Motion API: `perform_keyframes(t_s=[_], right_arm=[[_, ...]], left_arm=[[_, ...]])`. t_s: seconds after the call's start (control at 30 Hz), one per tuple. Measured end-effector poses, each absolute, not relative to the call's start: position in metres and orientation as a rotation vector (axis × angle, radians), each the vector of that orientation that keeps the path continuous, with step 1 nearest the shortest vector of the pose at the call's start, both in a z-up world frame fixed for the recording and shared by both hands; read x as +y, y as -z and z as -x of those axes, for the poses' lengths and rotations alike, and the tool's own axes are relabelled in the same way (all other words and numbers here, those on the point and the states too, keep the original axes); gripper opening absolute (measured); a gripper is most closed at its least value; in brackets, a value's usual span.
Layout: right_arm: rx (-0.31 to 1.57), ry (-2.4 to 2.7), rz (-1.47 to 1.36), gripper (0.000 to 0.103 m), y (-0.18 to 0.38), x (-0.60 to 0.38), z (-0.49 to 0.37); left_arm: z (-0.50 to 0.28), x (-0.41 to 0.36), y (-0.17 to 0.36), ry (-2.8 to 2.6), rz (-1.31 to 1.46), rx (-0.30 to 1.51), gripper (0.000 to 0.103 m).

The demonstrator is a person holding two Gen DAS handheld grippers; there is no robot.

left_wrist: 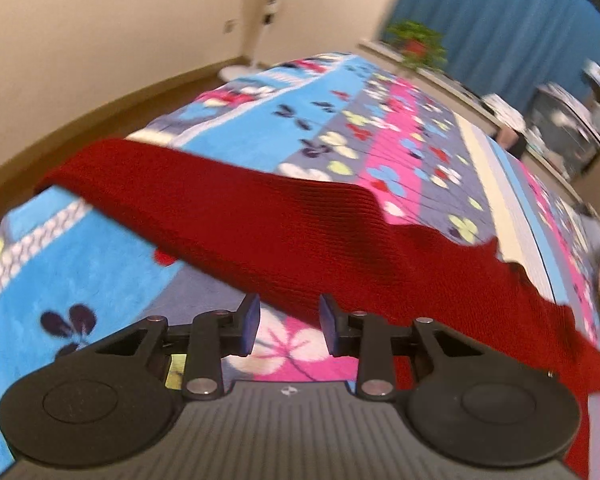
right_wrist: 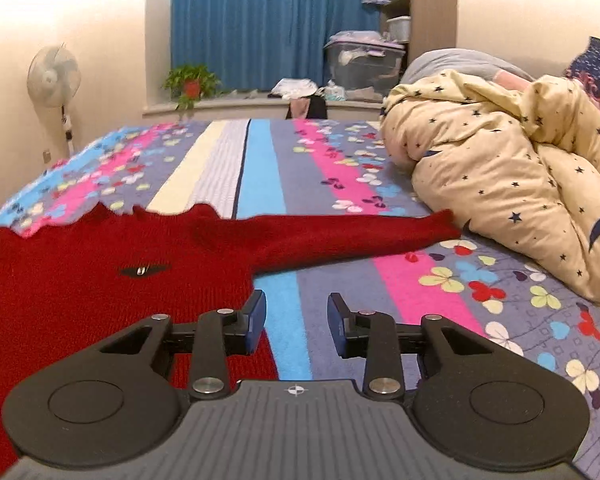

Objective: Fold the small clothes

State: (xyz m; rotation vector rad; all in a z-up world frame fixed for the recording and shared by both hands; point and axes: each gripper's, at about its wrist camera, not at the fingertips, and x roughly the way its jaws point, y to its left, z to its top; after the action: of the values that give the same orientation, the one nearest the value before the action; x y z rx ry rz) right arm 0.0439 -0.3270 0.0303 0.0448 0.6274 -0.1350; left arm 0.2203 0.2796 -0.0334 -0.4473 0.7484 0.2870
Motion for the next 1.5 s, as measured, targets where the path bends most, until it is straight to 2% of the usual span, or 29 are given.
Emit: perform_keyframes(t_s=[0.23,0.53,1.0,1.1,1.17,1.23,1.37,1.5], right_arm=[[0.698,0.101,-0.012,0.035,-0.018,-0.317,-0.056],[0.737,0.105,0.034,0.035,-0.008,-0.312,-0.065],[0.761,0.079,0.082,0.035,0.003,-0.303,-0.082],[0.754,0.064,0.104,0.035,0.003,-0.3,-0.082],[0.757,0.058,0.113,0.035,0.005,-0.299,-0.083],[0.761,0.055,0.118,0.035,0.005,-0.3,-0.085],[0.761,0.047,0.124,0.035,0.006,-0.299,-0.085],[0.76,0.039,0.128,0.035,0.006,-0.298,-0.085]], left_arm=[[-0.223,0.331,0.05,-0.41,0.627,0.762,0.05],[-0.229,0.378,0.081,-0.564,0.835,0.732,0.051],[-0.25,0.378,0.086,-0.593,0.796,0.683,0.051],[-0.254,0.375,0.086,-0.593,0.773,0.684,0.045],[-0.256,0.375,0.087,-0.6,0.766,0.678,0.022],[-0.257,0.374,0.083,-0.599,0.757,0.657,0.017],[-0.259,0.349,0.05,-0.58,0.606,0.553,0.015],[-0.255,0.267,-0.002,-0.366,0.313,0.374,0.014]])
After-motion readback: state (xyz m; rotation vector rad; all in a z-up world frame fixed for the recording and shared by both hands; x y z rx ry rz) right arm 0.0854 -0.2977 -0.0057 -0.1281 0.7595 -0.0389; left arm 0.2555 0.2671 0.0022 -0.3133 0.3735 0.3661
